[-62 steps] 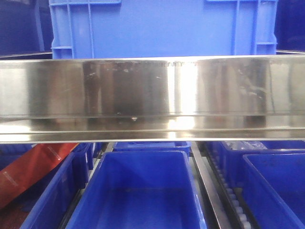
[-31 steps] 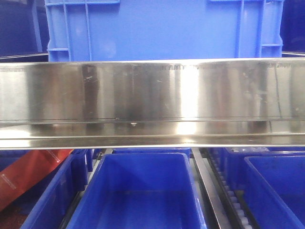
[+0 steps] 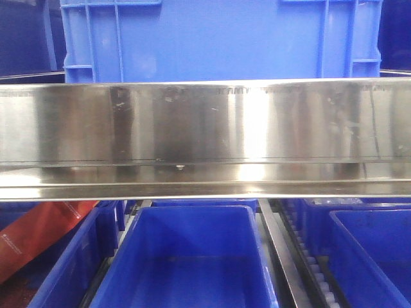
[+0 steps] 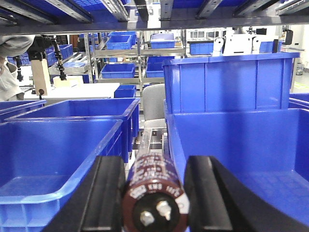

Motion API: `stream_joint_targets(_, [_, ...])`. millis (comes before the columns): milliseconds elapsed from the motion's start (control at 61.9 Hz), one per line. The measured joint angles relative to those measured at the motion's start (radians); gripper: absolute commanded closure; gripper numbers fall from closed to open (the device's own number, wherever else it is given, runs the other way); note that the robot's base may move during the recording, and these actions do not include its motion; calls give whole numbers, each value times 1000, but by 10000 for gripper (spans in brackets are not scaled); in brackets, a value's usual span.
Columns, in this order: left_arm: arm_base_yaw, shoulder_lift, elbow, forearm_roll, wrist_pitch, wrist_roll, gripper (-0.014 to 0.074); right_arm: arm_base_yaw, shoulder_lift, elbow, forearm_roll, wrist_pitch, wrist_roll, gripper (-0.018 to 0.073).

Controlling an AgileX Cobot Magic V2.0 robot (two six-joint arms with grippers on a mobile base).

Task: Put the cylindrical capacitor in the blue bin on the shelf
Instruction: 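Extend both grippers over the blue bins on the shelf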

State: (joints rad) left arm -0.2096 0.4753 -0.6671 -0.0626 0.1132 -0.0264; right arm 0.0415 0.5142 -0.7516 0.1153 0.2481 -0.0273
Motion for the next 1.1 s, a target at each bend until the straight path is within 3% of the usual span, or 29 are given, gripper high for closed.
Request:
stream_joint_targets(452, [0,16,-8,0,-30,0,707,2,9,-5,0,-24,0,724])
stream_joint_targets(581, [-12,104,-83,19,-29,0,707,41,70,-49,-2,-31,-16,724])
stream_joint_targets(694, [-69,224,-182,63,-21,0,707,113,157,-116,-4,-42,-31,724])
stream_joint_targets(904, [-244,489,-388,122,-15,0,707,251,358,-239,-4,-62,-33,724])
stream_joint_targets(1098, [-355,731,-537,136,-23,0,707,343,566,-340,-4,-132,-36,724])
